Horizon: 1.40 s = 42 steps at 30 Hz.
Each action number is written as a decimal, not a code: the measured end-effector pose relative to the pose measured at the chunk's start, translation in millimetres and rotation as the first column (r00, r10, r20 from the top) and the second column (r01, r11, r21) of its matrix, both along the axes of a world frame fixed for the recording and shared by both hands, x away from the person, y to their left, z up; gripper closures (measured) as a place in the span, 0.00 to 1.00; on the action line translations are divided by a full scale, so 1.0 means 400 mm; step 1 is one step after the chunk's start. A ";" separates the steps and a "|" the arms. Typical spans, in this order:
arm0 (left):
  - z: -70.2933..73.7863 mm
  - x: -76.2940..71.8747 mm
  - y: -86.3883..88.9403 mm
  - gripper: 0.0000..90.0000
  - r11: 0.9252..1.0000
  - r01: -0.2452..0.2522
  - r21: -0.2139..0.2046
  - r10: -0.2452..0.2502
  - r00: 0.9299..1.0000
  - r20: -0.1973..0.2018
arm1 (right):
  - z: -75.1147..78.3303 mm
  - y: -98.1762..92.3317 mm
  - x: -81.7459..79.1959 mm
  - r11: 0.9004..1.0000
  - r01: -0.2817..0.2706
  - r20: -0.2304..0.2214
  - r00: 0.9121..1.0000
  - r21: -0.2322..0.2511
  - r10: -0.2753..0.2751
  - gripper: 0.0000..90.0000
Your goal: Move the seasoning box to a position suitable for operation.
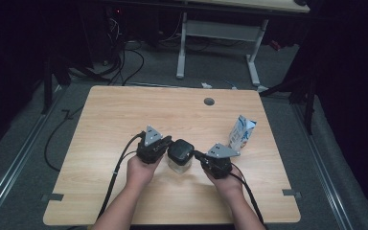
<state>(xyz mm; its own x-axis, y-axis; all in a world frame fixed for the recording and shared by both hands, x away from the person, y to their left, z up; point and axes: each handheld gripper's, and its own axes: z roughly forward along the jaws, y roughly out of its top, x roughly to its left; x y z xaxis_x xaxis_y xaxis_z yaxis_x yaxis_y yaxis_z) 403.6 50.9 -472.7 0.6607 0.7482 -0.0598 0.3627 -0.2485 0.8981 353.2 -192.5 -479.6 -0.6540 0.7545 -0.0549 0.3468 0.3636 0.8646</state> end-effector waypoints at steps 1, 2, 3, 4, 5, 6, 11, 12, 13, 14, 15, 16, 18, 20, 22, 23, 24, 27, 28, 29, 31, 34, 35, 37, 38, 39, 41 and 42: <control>0.000 0.000 0.000 1.00 1.000 0.000 0.000 0.000 1.000 0.000 | 0.000 0.000 0.000 1.000 0.001 -0.001 1.000 0.000 -0.001 1.00; 0.000 0.000 0.000 1.00 1.000 0.000 0.000 0.000 1.000 0.000 | 0.000 0.000 0.000 1.000 0.000 0.000 1.000 0.000 0.000 1.00; 0.000 0.000 0.000 1.00 1.000 0.001 0.000 -0.001 1.000 0.000 | -0.001 0.001 0.001 1.000 -0.002 0.001 1.000 0.005 0.002 1.00; 0.000 0.000 0.000 1.00 1.000 0.000 0.000 0.000 1.000 0.001 | 0.000 0.003 0.001 1.000 -0.001 0.001 1.000 0.006 0.001 1.00; 0.000 0.000 0.000 1.00 1.000 0.000 0.000 0.000 1.000 0.001 | 0.000 0.003 0.001 1.000 -0.001 0.001 1.000 0.006 0.001 1.00; 0.000 0.000 0.000 1.00 1.000 0.001 0.000 -0.001 1.000 0.001 | 0.000 0.003 0.001 1.000 -0.001 0.000 1.000 0.005 0.001 1.00; 0.011 -0.005 0.000 1.00 1.000 -0.020 -0.016 0.020 1.000 0.007 | 0.008 0.006 0.001 1.000 -0.007 0.012 1.000 0.019 0.007 1.00; 0.016 -0.009 0.003 1.00 1.000 -0.020 -0.024 0.020 1.000 0.011 | 0.011 0.007 0.001 1.000 -0.008 0.015 1.000 0.022 0.008 1.00; 0.020 -0.014 0.007 1.00 1.000 -0.022 -0.019 0.022 1.000 0.013 | 0.013 0.009 0.001 1.000 -0.010 0.017 1.000 0.025 0.009 1.00; 0.022 -0.018 0.010 0.99 1.000 -0.022 -0.016 0.022 1.000 0.013 | 0.015 0.010 0.000 1.000 -0.011 0.023 1.000 0.024 0.011 1.00; 0.023 -0.027 0.020 0.98 1.000 -0.022 -0.014 0.022 1.000 0.010 | 0.017 0.012 -0.002 1.000 -0.015 0.025 1.000 0.025 0.014 1.00; 0.018 -0.047 0.037 0.98 0.999 -0.026 -0.024 0.026 1.000 0.007 | 0.017 0.013 -0.002 1.000 -0.016 0.028 1.000 0.025 0.015 1.00; 0.004 -0.071 0.055 0.98 0.999 -0.031 -0.035 0.030 1.000 -0.005 | 0.018 0.013 -0.002 0.999 -0.018 0.030 0.999 0.030 0.017 1.00; -0.007 -0.087 0.064 0.98 0.998 -0.034 -0.046 0.033 0.999 -0.011 | 0.019 0.014 -0.002 0.999 -0.018 0.032 0.999 0.032 0.017 1.00; -0.024 -0.111 0.072 0.98 0.998 -0.030 -0.056 0.029 0.999 -0.024 | 0.021 0.014 -0.002 0.999 -0.017 0.037 0.999 0.031 0.016 1.00; -0.031 -0.120 0.073 0.98 0.998 -0.027 -0.060 0.025 0.999 -0.032 | 0.021 0.015 -0.002 0.999 -0.015 0.037 0.999 0.031 0.013 1.00; -0.037 -0.129 0.071 0.98 0.998 -0.020 -0.062 0.018 0.999 -0.036 | 0.022 0.016 -0.003 0.999 -0.014 0.036 0.999 0.032 0.013 1.00; -0.045 -0.147 0.057 0.98 0.998 0.004 -0.064 -0.007 0.999 -0.043 | 0.023 0.016 -0.003 0.999 -0.015 0.035 0.999 0.034 0.014 1.00; -0.045 -0.154 0.049 0.98 0.997 0.016 -0.070 -0.019 0.999 -0.044 | 0.023 0.016 -0.003 0.999 -0.014 0.034 0.999 0.035 0.013 1.00; -0.045 -0.157 0.044 0.98 0.997 0.023 -0.075 -0.027 0.999 -0.044 | 0.023 0.016 -0.003 0.999 -0.015 0.035 0.999 0.035 0.014 1.00; -0.044 -0.165 0.028 0.97 0.996 0.043 -0.080 -0.047 0.998 -0.040 | 0.024 0.016 -0.004 0.999 -0.015 0.036 0.999 0.035 0.013 1.00; -0.043 -0.167 0.016 0.97 0.995 0.049 -0.086 -0.053 0.998 -0.041 | 0.024 0.015 -0.004 0.999 -0.015 0.038 0.999 0.037 0.013 1.00; -0.043 -0.168 0.014 0.97 0.995 0.049 -0.089 -0.053 0.998 -0.041 | 0.024 0.015 -0.004 0.999 -0.015 0.038 0.999 0.037 0.013 1.00; -0.041 -0.168 0.008 0.97 0.994 0.053 -0.094 -0.057 0.997 -0.041 | 0.025 0.015 -0.004 0.999 -0.016 0.038 0.999 0.039 0.014 1.00; -0.041 -0.167 0.004 0.97 0.993 0.059 -0.102 -0.064 0.997 -0.047 | 0.025 0.015 -0.004 0.999 -0.016 0.038 0.999 0.042 0.015 1.00; -0.040 -0.168 0.002 0.96 0.993 0.061 -0.104 -0.066 0.997 -0.046 | 0.025 0.015 -0.004 0.999 -0.017 0.040 0.999 0.042 0.015 1.00; -0.036 -0.169 -0.003 0.96 0.993 0.062 -0.098 -0.066 0.997 -0.038 | 0.025 0.016 -0.003 0.999 -0.019 0.038 0.999 0.046 0.017 1.00; -0.035 -0.168 -0.006 0.96 0.992 0.067 -0.102 -0.071 0.997 -0.040 | 0.024 0.016 -0.003 0.999 -0.020 0.039 0.999 0.045 0.018 1.00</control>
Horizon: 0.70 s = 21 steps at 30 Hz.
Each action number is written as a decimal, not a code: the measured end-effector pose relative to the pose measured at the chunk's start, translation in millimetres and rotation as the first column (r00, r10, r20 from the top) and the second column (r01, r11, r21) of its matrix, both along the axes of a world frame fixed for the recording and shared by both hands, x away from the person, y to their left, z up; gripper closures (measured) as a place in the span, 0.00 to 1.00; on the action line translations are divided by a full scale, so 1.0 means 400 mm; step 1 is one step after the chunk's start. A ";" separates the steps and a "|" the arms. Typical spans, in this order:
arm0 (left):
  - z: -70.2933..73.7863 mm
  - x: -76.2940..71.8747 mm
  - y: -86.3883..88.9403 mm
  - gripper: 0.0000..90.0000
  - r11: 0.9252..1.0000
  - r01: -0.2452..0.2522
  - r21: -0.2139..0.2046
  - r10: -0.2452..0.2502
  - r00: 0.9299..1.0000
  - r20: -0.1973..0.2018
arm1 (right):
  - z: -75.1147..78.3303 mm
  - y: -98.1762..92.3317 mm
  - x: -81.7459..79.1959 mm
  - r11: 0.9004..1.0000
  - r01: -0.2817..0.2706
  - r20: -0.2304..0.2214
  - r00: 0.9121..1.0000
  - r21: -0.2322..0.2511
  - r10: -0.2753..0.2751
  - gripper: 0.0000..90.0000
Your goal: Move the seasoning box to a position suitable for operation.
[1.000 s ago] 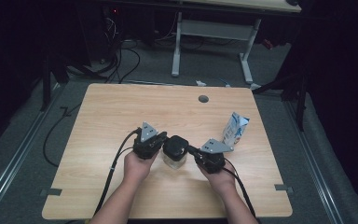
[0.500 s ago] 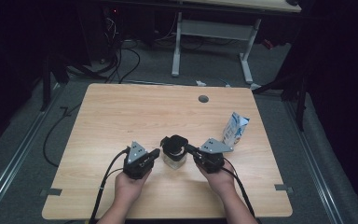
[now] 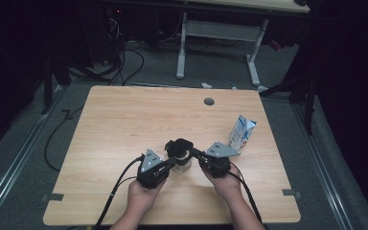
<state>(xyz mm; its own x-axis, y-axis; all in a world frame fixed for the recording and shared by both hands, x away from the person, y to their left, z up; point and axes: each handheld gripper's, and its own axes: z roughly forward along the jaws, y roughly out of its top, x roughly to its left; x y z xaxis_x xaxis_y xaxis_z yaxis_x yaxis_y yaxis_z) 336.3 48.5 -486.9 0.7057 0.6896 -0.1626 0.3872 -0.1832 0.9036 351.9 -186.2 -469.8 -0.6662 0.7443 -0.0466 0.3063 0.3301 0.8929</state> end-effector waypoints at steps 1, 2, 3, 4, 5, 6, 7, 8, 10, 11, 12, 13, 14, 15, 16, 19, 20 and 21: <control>0.001 0.001 -0.004 0.96 1.000 0.000 -0.005 0.000 1.000 -0.001 | 0.000 0.001 -0.001 1.000 0.000 -0.004 1.000 -0.002 0.000 1.00; 0.001 0.001 -0.004 0.96 1.000 0.000 -0.005 0.000 1.000 -0.001 | 0.000 0.001 -0.001 1.000 0.000 -0.004 1.000 -0.002 0.000 1.00; 0.002 0.002 -0.005 0.96 1.000 -0.003 0.001 0.003 1.000 0.004 | -0.001 0.002 -0.001 1.000 -0.001 -0.003 1.000 -0.003 0.001 1.00; 0.002 0.003 -0.009 0.96 1.000 -0.002 0.002 0.002 1.000 0.002 | -0.001 0.002 -0.001 1.000 -0.002 -0.004 1.000 -0.002 0.002 1.00; 0.002 0.003 -0.009 0.96 1.000 -0.002 0.002 0.002 1.000 0.002 | -0.001 0.002 -0.001 1.000 -0.002 -0.004 1.000 -0.002 0.002 1.00; 0.001 0.004 -0.012 0.96 1.000 0.004 -0.004 -0.004 1.000 0.000 | -0.001 0.002 -0.001 1.000 -0.003 -0.004 1.000 0.000 0.003 1.00; 0.001 0.004 -0.013 0.96 1.000 0.004 -0.005 -0.004 1.000 0.001 | -0.001 0.002 -0.001 1.000 -0.002 -0.005 1.000 0.000 0.002 1.00; 0.001 0.005 -0.013 0.96 1.000 -0.001 -0.003 0.001 1.000 0.006 | -0.001 0.002 -0.001 1.000 -0.003 -0.005 1.000 0.001 0.003 0.99; 0.002 0.005 -0.013 0.96 1.000 -0.003 -0.004 0.003 1.000 0.007 | -0.002 0.003 -0.002 1.000 -0.005 -0.013 1.000 0.003 0.005 0.99; 0.003 0.005 -0.014 0.96 1.000 -0.004 -0.006 0.004 1.000 0.007 | -0.003 0.005 -0.001 1.000 -0.011 -0.017 1.000 0.007 0.011 0.98; 0.004 0.005 -0.014 0.96 1.000 -0.006 -0.006 0.006 1.000 0.009 | -0.005 0.007 0.000 1.000 -0.013 -0.023 1.000 0.009 0.014 0.97; 0.004 0.005 -0.014 0.96 1.000 -0.002 -0.012 0.002 1.000 0.004 | -0.007 0.009 0.000 1.000 -0.016 -0.031 0.999 0.011 0.016 0.96; 0.006 0.006 -0.012 0.96 1.000 -0.006 -0.008 0.007 1.000 0.010 | -0.009 0.011 0.000 1.000 -0.016 -0.034 0.999 0.014 0.017 0.96; 0.007 0.006 -0.012 0.96 1.000 -0.008 -0.010 0.008 1.000 0.011 | -0.011 0.016 0.000 1.000 -0.013 -0.037 0.999 0.017 0.014 0.95; 0.008 0.006 -0.011 0.96 1.000 -0.010 -0.015 0.011 1.000 0.012 | -0.013 0.021 0.000 1.000 -0.012 -0.035 0.999 0.023 0.013 0.93; 0.010 0.007 -0.010 0.96 1.000 -0.008 -0.022 0.009 1.000 0.010 | -0.013 0.025 0.000 1.000 -0.009 -0.035 0.999 0.027 0.010 0.93; 0.010 0.007 -0.009 0.96 1.000 -0.009 -0.024 0.010 1.000 0.010 | -0.014 0.028 0.000 1.000 -0.004 -0.033 0.999 0.022 0.005 0.93; 0.012 0.007 -0.009 0.96 1.000 -0.011 -0.025 0.012 1.000 0.012 | -0.015 0.031 0.000 1.000 0.005 -0.032 0.999 0.018 -0.005 0.93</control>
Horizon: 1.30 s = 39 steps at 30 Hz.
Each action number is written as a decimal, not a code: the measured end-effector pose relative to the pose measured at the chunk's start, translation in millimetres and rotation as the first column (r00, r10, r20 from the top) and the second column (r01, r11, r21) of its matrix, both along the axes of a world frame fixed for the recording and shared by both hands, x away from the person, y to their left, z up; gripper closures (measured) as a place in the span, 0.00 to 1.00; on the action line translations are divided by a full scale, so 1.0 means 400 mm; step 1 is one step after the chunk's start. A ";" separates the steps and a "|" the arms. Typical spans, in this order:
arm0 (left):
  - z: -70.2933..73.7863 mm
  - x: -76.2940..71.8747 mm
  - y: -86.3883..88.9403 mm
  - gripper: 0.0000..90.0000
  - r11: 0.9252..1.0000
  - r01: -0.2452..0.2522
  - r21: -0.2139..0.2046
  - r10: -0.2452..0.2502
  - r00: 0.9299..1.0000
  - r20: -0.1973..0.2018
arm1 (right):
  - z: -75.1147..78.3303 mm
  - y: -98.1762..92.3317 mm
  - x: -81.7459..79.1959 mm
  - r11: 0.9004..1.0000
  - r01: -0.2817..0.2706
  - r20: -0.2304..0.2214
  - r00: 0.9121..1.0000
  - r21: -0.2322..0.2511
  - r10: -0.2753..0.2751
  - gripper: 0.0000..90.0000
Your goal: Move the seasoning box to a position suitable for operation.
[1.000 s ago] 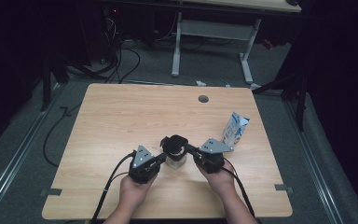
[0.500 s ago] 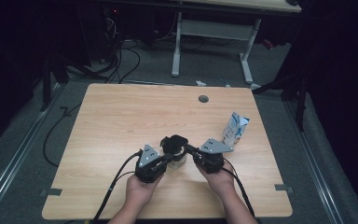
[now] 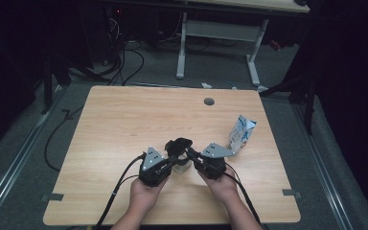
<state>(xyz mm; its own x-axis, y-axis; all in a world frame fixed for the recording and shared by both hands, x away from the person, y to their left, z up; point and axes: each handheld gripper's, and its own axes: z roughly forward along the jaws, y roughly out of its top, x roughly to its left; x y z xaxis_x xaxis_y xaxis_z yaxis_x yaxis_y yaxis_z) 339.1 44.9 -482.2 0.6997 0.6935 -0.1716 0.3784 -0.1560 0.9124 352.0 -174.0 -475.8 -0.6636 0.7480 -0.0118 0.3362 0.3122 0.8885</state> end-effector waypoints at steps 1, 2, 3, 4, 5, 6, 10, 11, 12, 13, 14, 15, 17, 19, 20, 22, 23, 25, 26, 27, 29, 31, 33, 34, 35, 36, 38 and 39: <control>0.002 0.000 0.001 0.96 1.000 -0.002 0.000 0.002 1.000 0.003 | -0.001 0.000 0.001 1.000 0.005 -0.009 1.000 0.002 -0.005 0.95; 0.003 0.001 0.002 0.96 1.000 -0.007 0.006 0.007 1.000 0.009 | -0.002 0.000 0.000 1.000 0.005 -0.012 1.000 0.010 -0.004 0.96; 0.005 0.001 0.002 0.96 1.000 -0.003 -0.001 0.003 1.000 0.005 | -0.003 0.000 0.000 1.000 0.003 -0.012 1.000 0.006 -0.003 0.97; 0.006 0.001 0.002 0.96 1.000 -0.006 -0.003 0.006 1.000 0.008 | -0.003 0.001 -0.001 1.000 0.002 -0.012 1.000 -0.003 -0.002 0.99; 0.008 0.002 0.003 0.96 1.000 -0.008 -0.004 0.008 1.000 0.010 | -0.006 0.003 -0.003 1.000 -0.002 -0.003 1.000 -0.013 0.002 0.99; 0.009 0.002 0.003 0.96 1.000 -0.009 -0.004 0.009 1.000 0.012 | -0.006 0.003 -0.003 1.000 -0.002 -0.003 1.000 -0.013 0.002 0.99; 0.014 0.007 0.006 0.96 1.000 -0.018 -0.005 0.018 1.000 0.020 | -0.009 0.002 -0.006 1.000 -0.010 -0.002 1.000 -0.001 0.010 0.99; 0.014 0.008 0.007 0.96 1.000 -0.022 -0.007 0.022 1.000 0.020 | -0.010 0.002 -0.007 1.000 -0.010 -0.001 1.000 0.000 0.010 1.00; 0.014 0.009 0.007 0.96 1.000 -0.026 -0.007 0.026 0.999 0.021 | -0.011 0.001 -0.008 1.000 -0.015 0.004 1.000 -0.004 0.015 1.00; 0.014 0.010 0.008 0.96 1.000 -0.028 -0.006 0.028 0.999 0.022 | -0.012 0.001 -0.008 1.000 -0.017 0.009 1.000 -0.003 0.018 1.00; 0.015 0.011 0.009 0.96 1.000 -0.031 -0.005 0.031 0.999 0.021 | -0.012 0.001 -0.008 1.000 -0.020 0.013 1.000 -0.005 0.020 1.00; 0.015 0.012 0.009 0.95 0.999 -0.035 -0.006 0.035 0.999 0.022 | -0.014 0.001 -0.009 1.000 -0.019 0.016 1.000 -0.006 0.019 1.00; 0.017 0.015 0.011 0.95 0.999 -0.041 -0.007 0.041 0.999 0.024 | -0.015 0.002 -0.011 1.000 -0.017 0.019 1.000 -0.005 0.017 1.00; 0.018 0.019 0.013 0.95 0.999 -0.047 -0.009 0.047 0.999 0.026 | -0.016 0.002 -0.011 1.000 -0.018 0.024 1.000 -0.006 0.018 1.00; 0.020 0.021 0.015 0.95 0.999 -0.050 -0.008 0.050 0.998 0.024 | -0.016 0.002 -0.011 1.000 -0.019 0.029 0.999 -0.010 0.019 1.00; 0.022 0.025 0.016 0.95 0.998 -0.056 -0.010 0.057 0.998 0.026 | -0.016 0.002 -0.012 1.000 -0.018 0.027 0.999 -0.009 0.019 1.00; 0.023 0.027 0.018 0.95 0.998 -0.060 -0.010 0.060 0.998 0.026 | -0.017 0.002 -0.012 1.000 -0.018 0.027 0.999 -0.009 0.019 1.00; 0.024 0.032 0.021 0.94 0.997 -0.071 -0.017 0.071 0.997 0.028 | -0.017 0.002 -0.012 1.000 -0.020 0.026 0.999 -0.007 0.020 1.00; 0.025 0.034 0.023 0.94 0.997 -0.076 -0.017 0.076 0.997 0.028 | -0.017 0.002 -0.012 1.000 -0.020 0.026 0.999 -0.005 0.020 1.00; 0.025 0.036 0.024 0.94 0.997 -0.079 -0.017 0.079 0.997 0.026 | -0.017 0.001 -0.012 1.000 -0.020 0.025 0.999 -0.003 0.020 1.00; 0.024 0.041 0.027 0.94 0.996 -0.089 -0.020 0.090 0.996 0.027 | -0.018 0.001 -0.011 1.000 -0.021 0.028 0.999 0.001 0.021 1.00; 0.024 0.045 0.030 0.93 0.995 -0.098 -0.023 0.098 0.995 0.024 | -0.019 0.000 -0.011 1.000 -0.022 0.029 0.999 0.003 0.022 1.00; 0.024 0.049 0.033 0.93 0.994 -0.106 -0.022 0.107 0.994 0.024 | -0.019 0.000 -0.011 1.000 -0.022 0.029 0.999 0.002 0.022 1.00; 0.024 0.051 0.034 0.93 0.994 -0.110 -0.024 0.111 0.994 0.024 | -0.020 0.000 -0.011 1.000 -0.024 0.030 0.999 0.004 0.024 1.00; 0.024 0.052 0.036 0.93 0.993 -0.113 -0.023 0.114 0.993 0.023 | -0.020 0.000 -0.011 1.000 -0.025 0.030 0.999 0.004 0.024 1.00; 0.024 0.053 0.037 0.93 0.993 -0.116 -0.024 0.116 0.993 0.022 | -0.020 0.000 -0.011 1.000 -0.025 0.029 0.999 0.004 0.025 1.00; 0.024 0.056 0.040 0.93 0.992 -0.124 -0.025 0.125 0.992 0.022 | -0.020 0.000 -0.011 1.000 -0.027 0.031 0.999 0.003 0.027 1.00; 0.024 0.058 0.041 0.93 0.992 -0.126 -0.023 0.127 0.992 0.023 | -0.020 -0.001 -0.011 1.000 -0.027 0.031 0.999 0.003 0.027 1.00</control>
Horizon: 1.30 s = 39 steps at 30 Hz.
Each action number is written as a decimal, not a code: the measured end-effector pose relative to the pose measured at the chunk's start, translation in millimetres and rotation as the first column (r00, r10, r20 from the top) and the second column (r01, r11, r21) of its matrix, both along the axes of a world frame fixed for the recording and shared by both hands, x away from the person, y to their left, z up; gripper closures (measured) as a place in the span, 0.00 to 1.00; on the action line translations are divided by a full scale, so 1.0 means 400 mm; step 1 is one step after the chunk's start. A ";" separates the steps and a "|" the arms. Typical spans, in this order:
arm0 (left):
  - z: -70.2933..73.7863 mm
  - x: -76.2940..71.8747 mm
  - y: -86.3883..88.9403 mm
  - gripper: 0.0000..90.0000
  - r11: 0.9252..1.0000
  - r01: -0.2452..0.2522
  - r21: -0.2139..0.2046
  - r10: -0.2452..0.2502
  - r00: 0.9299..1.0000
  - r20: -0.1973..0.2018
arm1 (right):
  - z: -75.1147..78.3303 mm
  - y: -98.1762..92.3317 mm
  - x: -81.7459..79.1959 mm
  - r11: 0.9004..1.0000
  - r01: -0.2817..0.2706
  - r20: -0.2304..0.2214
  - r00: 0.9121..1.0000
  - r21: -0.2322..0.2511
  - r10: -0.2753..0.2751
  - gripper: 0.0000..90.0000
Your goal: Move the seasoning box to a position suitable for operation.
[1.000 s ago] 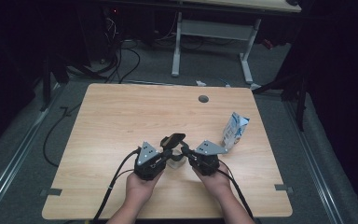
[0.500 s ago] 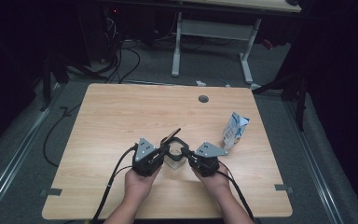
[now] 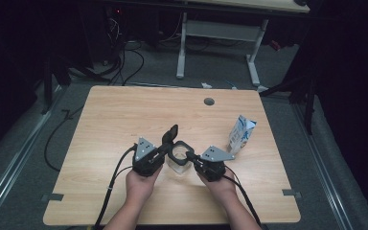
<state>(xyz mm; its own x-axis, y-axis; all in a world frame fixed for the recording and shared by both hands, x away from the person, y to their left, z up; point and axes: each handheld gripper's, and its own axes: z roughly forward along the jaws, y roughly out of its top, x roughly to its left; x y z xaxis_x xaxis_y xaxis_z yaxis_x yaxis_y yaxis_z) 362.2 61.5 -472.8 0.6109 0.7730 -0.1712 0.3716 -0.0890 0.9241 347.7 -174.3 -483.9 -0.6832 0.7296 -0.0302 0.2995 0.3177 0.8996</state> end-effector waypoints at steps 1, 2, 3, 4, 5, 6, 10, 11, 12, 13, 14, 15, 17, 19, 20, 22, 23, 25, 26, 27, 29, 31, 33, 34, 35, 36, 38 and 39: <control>0.000 0.001 0.001 0.93 1.000 -0.002 0.000 0.002 1.000 -0.001 | 0.000 0.000 0.000 1.000 -0.001 0.001 1.000 0.000 0.001 1.00; -0.001 0.003 0.003 0.93 1.000 -0.005 0.000 0.005 1.000 -0.001 | 0.000 0.000 0.000 1.000 -0.001 0.001 1.000 0.000 0.001 1.00; -0.001 0.004 0.003 0.93 1.000 -0.007 0.000 0.007 1.000 0.000 | 0.000 0.000 0.000 1.000 -0.001 0.001 1.000 0.000 0.001 1.00; -0.001 0.005 0.004 0.93 1.000 -0.009 0.002 0.009 1.000 -0.002 | 0.000 0.000 0.000 1.000 -0.002 0.002 1.000 0.000 0.002 1.00; -0.001 0.006 0.005 0.93 1.000 -0.011 0.002 0.011 1.000 -0.003 | 0.000 0.000 0.000 1.000 -0.002 0.002 1.000 0.000 0.002 1.00; -0.002 0.006 0.006 0.94 1.000 -0.012 0.001 0.012 1.000 -0.004 | -0.001 -0.001 0.000 1.000 -0.003 0.003 1.000 0.000 0.003 1.00; -0.003 0.009 0.008 0.94 1.000 -0.015 0.000 0.015 1.000 -0.003 | -0.001 -0.001 0.001 1.000 -0.006 0.006 1.000 0.002 0.006 1.00; -0.003 0.009 0.008 0.94 1.000 -0.018 -0.002 0.018 1.000 -0.004 | -0.001 -0.002 0.000 1.000 -0.006 0.005 1.000 0.000 0.006 1.00; -0.004 0.011 0.009 0.94 1.000 -0.017 0.000 0.017 1.000 -0.006 | -0.002 -0.002 0.000 1.000 -0.005 0.006 1.000 0.001 0.005 1.00; -0.004 0.011 0.009 0.94 1.000 -0.019 -0.001 0.019 1.000 -0.008 | -0.002 -0.002 0.000 1.000 -0.006 0.006 1.000 0.001 0.006 1.00; -0.005 0.012 0.009 0.95 1.000 -0.019 0.001 0.019 1.000 -0.009 | -0.002 -0.002 0.000 1.000 -0.006 0.005 1.000 0.003 0.006 1.00; -0.006 0.013 0.009 0.95 1.000 -0.020 0.003 0.020 1.000 -0.010 | -0.002 -0.003 0.000 1.000 -0.006 0.002 1.000 0.005 0.006 1.00; -0.008 0.014 0.009 0.95 1.000 -0.022 0.005 0.022 1.000 -0.013 | -0.002 -0.004 0.000 1.000 -0.008 0.003 1.000 0.004 0.008 1.00; -0.008 0.014 0.009 0.95 1.000 -0.022 0.005 0.022 1.000 -0.013 | -0.002 -0.004 0.000 1.000 -0.009 0.003 1.000 0.007 0.009 1.00; -0.008 0.014 0.009 0.95 1.000 -0.022 0.005 0.022 1.000 -0.014 | -0.003 -0.004 0.000 1.000 -0.009 0.004 1.000 0.007 0.009 1.00; -0.008 0.014 0.009 0.95 1.000 -0.023 0.006 0.023 1.000 -0.013 | -0.002 -0.004 0.000 1.000 -0.009 0.003 1.000 0.006 0.009 1.00; -0.008 0.013 0.009 0.95 1.000 -0.024 0.006 0.024 1.000 -0.013 | -0.002 -0.005 0.000 1.000 -0.009 0.003 1.000 0.006 0.009 1.00; -0.008 0.014 0.009 0.95 1.000 -0.024 0.007 0.024 1.000 -0.012 | -0.002 -0.005 0.001 1.000 -0.010 0.003 1.000 0.005 0.010 1.00; -0.008 0.014 0.009 0.95 1.000 -0.023 0.006 0.023 1.000 -0.013 | -0.002 -0.005 0.001 1.000 -0.010 0.003 1.000 0.006 0.010 1.00; -0.008 0.014 0.009 0.95 1.000 -0.024 0.007 0.024 1.000 -0.013 | -0.002 -0.005 0.001 1.000 -0.010 0.003 1.000 0.006 0.010 1.00; -0.008 0.014 0.009 0.95 1.000 -0.025 0.008 0.025 1.000 -0.012 | -0.002 -0.005 0.001 1.000 -0.010 0.002 1.000 0.006 0.010 1.00; -0.008 0.013 0.008 0.95 1.000 -0.026 0.008 0.026 1.000 -0.014 | -0.003 -0.005 0.001 1.000 -0.011 0.003 1.000 0.008 0.011 1.00; -0.007 0.012 0.008 0.95 1.000 -0.024 0.008 0.024 1.000 -0.016 | -0.003 -0.005 0.001 1.000 -0.012 0.004 1.000 0.008 0.012 1.00; -0.007 0.011 0.008 0.94 1.000 -0.022 0.010 0.022 1.000 -0.017 | -0.003 -0.005 0.001 1.000 -0.012 0.004 1.000 0.008 0.012 1.00; -0.007 0.010 0.008 0.93 1.000 -0.021 0.011 0.021 1.000 -0.017 | -0.003 -0.005 0.001 1.000 -0.012 0.004 1.000 0.008 0.012 1.00; -0.007 0.008 0.009 0.93 1.000 -0.017 0.013 0.017 1.000 -0.016 | -0.003 -0.005 0.001 1.000 -0.012 0.004 1.000 0.005 0.012 1.00; -0.006 0.004 0.009 0.93 1.000 -0.011 0.018 0.011 1.000 -0.013 | -0.003 -0.005 0.001 1.000 -0.012 0.005 1.000 0.006 0.012 1.00; -0.006 0.001 0.010 0.92 1.000 -0.008 0.020 0.008 1.000 -0.011 | -0.003 -0.004 0.001 1.000 -0.012 0.005 1.000 0.006 0.012 1.00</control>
